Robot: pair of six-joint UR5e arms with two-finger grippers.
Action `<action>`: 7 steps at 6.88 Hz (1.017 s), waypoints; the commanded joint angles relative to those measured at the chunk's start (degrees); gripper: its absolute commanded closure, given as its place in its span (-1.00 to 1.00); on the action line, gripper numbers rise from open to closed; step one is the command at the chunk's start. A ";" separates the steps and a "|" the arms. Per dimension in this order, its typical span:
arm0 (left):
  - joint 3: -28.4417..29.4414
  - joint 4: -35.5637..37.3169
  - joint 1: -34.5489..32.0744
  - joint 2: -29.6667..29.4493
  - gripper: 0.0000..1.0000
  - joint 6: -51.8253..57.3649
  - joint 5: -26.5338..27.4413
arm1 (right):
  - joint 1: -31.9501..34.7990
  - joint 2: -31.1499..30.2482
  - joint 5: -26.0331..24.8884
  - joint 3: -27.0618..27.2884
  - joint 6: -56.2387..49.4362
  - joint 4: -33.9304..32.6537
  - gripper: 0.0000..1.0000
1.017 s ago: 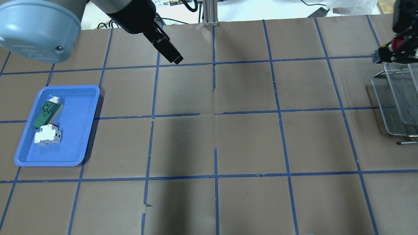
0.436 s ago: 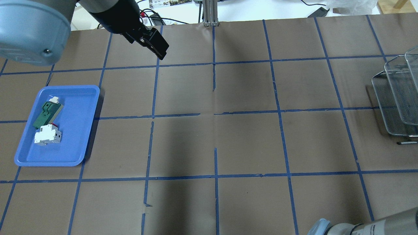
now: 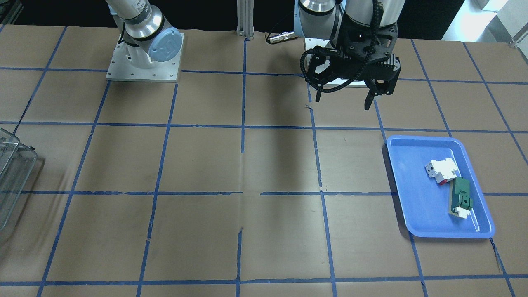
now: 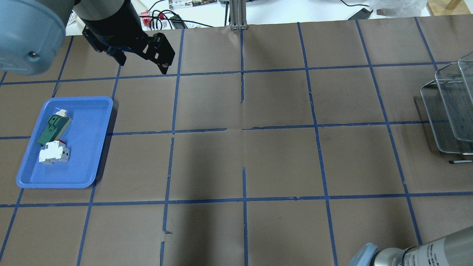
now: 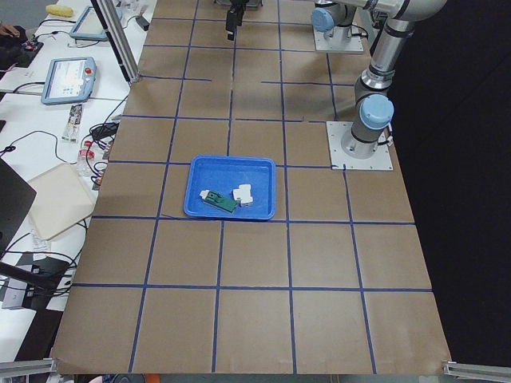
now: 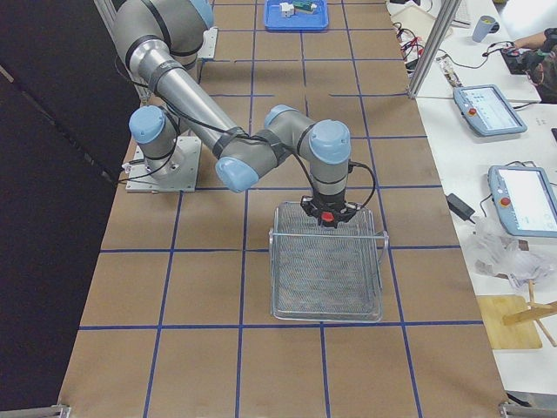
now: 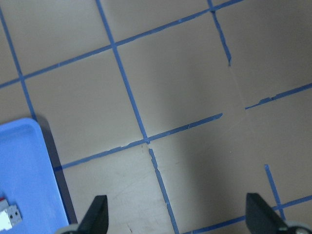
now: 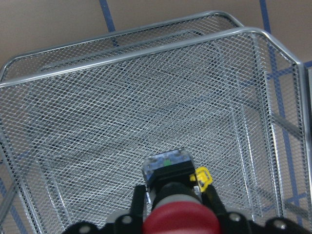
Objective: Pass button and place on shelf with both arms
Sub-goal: 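Carry the button over the mesh basket with the right gripper while left retracts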
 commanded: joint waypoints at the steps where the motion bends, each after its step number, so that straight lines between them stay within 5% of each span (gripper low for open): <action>1: -0.11 -3.60 1.02 0.63 -1.00 -2.67 -0.61 | 0.03 -0.62 0.30 0.06 0.34 2.12 -0.60; 2: -0.37 -3.69 1.11 0.72 -1.00 -2.76 -1.48 | 0.04 -0.80 1.61 0.67 0.52 4.40 -1.00; 4: -1.08 -3.69 1.11 0.81 -1.00 -2.67 -1.84 | 0.47 -5.86 2.94 0.06 0.87 6.96 -1.00; 7: -1.08 -3.69 1.11 0.81 -1.00 -2.76 -1.84 | 14.48 -13.80 2.58 0.66 25.71 16.62 -1.00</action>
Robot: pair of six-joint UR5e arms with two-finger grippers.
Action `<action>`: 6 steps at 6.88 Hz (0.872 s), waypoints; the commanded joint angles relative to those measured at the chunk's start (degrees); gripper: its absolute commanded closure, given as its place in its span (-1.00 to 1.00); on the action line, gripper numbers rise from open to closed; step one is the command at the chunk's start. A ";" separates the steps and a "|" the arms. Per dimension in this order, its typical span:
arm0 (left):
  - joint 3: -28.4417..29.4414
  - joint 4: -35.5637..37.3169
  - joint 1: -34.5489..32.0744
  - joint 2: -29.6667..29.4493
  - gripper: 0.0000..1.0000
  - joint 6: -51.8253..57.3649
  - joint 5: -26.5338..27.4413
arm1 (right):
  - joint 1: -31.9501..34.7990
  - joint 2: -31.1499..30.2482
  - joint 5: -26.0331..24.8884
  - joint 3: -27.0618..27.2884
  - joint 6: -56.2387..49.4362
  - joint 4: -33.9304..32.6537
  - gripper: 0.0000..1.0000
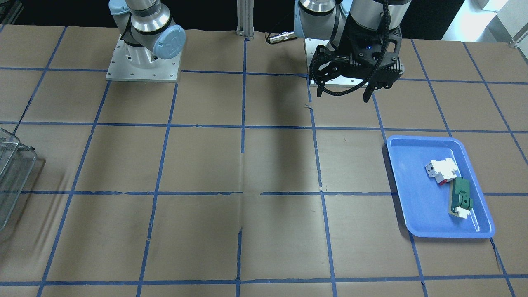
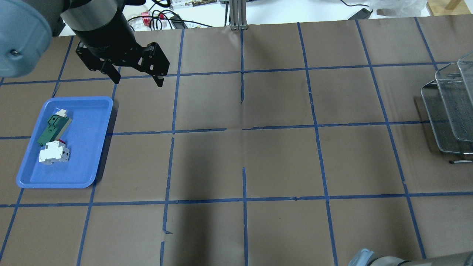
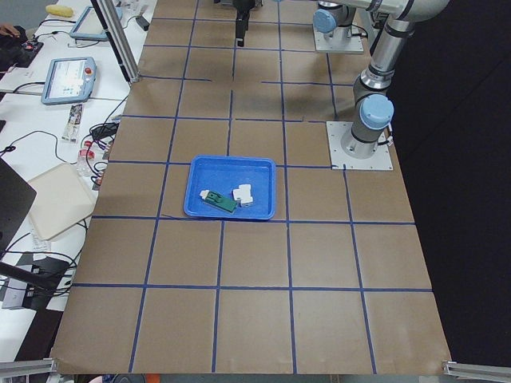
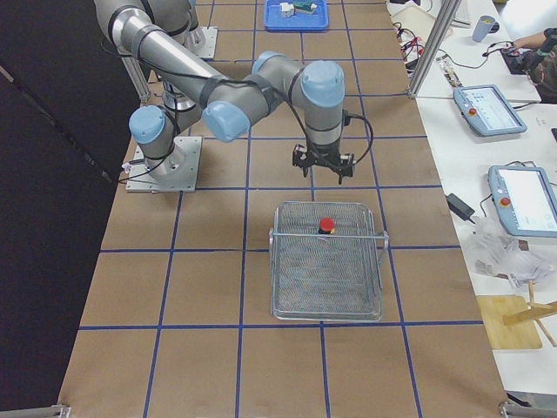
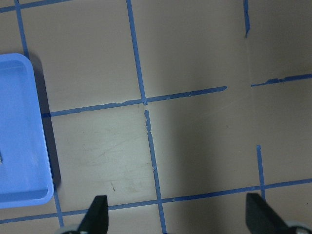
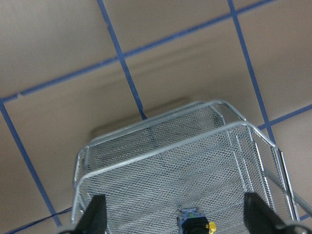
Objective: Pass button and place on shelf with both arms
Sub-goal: 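Open the right gripper to drop the button into the mesh basket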
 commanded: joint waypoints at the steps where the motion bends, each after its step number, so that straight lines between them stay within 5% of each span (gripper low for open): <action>1: 0.07 0.05 0.00 0.09 -1.00 -0.09 0.00 | 14.38 -2.38 0.67 0.86 23.52 3.45 -1.00; 4: -0.02 3.54 0.26 -0.09 -1.00 0.00 -2.73 | 34.97 -2.38 -0.20 0.77 68.40 2.31 -1.00; 6: -0.02 4.01 0.35 -0.09 -1.00 -0.09 -2.72 | 40.98 -1.25 0.50 -0.02 85.46 -0.14 -1.00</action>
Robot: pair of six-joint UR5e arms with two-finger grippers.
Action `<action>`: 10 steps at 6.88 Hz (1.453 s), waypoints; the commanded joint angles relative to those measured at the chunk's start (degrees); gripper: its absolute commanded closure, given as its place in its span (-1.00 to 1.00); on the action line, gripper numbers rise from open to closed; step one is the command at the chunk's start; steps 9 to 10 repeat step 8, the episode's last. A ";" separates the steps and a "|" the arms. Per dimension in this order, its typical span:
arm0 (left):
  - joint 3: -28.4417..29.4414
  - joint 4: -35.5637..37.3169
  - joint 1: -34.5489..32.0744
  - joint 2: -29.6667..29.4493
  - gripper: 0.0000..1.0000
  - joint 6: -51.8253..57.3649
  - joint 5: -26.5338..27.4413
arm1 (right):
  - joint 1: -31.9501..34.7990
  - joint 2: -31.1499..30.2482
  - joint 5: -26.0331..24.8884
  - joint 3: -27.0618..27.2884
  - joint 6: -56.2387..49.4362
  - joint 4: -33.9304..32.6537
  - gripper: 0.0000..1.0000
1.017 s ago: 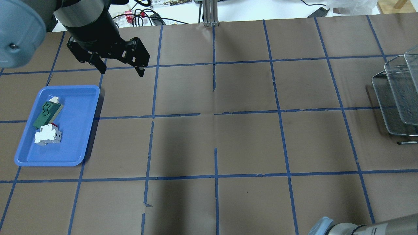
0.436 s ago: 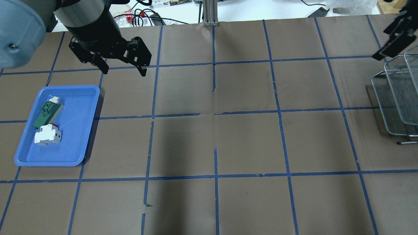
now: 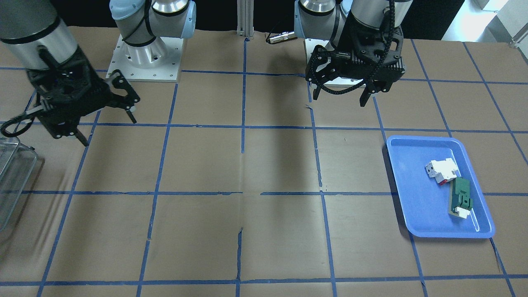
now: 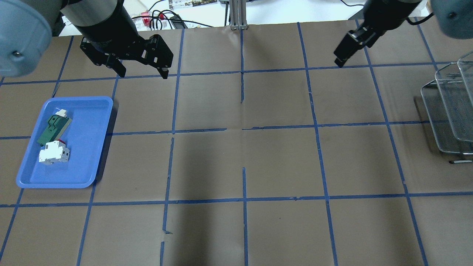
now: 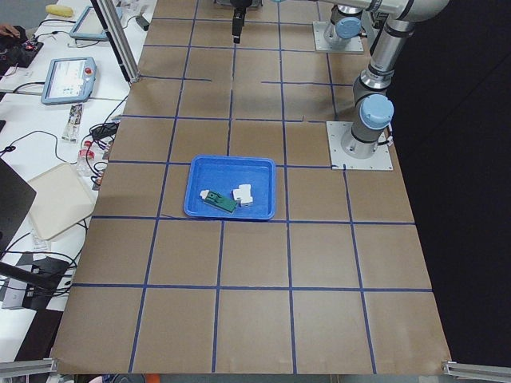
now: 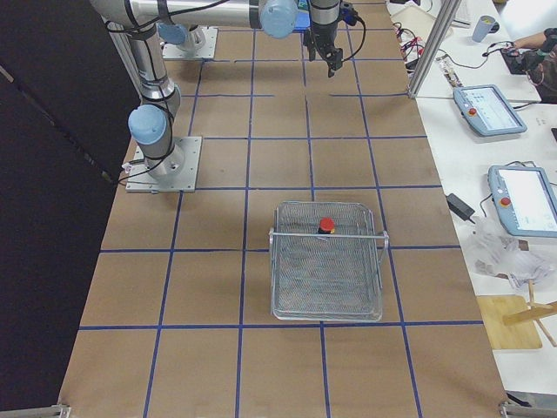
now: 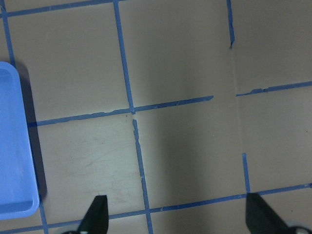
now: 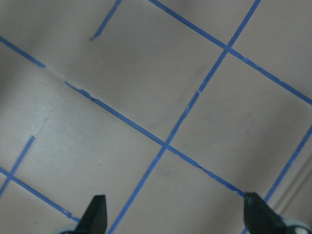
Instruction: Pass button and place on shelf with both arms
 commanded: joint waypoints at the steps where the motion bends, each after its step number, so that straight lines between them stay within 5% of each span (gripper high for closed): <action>1: -0.01 0.46 0.13 -0.01 -1.00 -0.03 0.00 | 4.34 0.64 -0.68 -0.44 19.14 0.46 -1.00; 4: -0.71 0.46 2.94 -0.01 -1.00 0.58 -0.18 | 3.20 0.55 -4.73 -2.37 24.33 8.34 -1.00; 10: -0.80 0.46 2.68 0.08 -1.00 0.58 -0.18 | 2.94 0.11 -5.08 -2.20 25.12 9.97 -1.00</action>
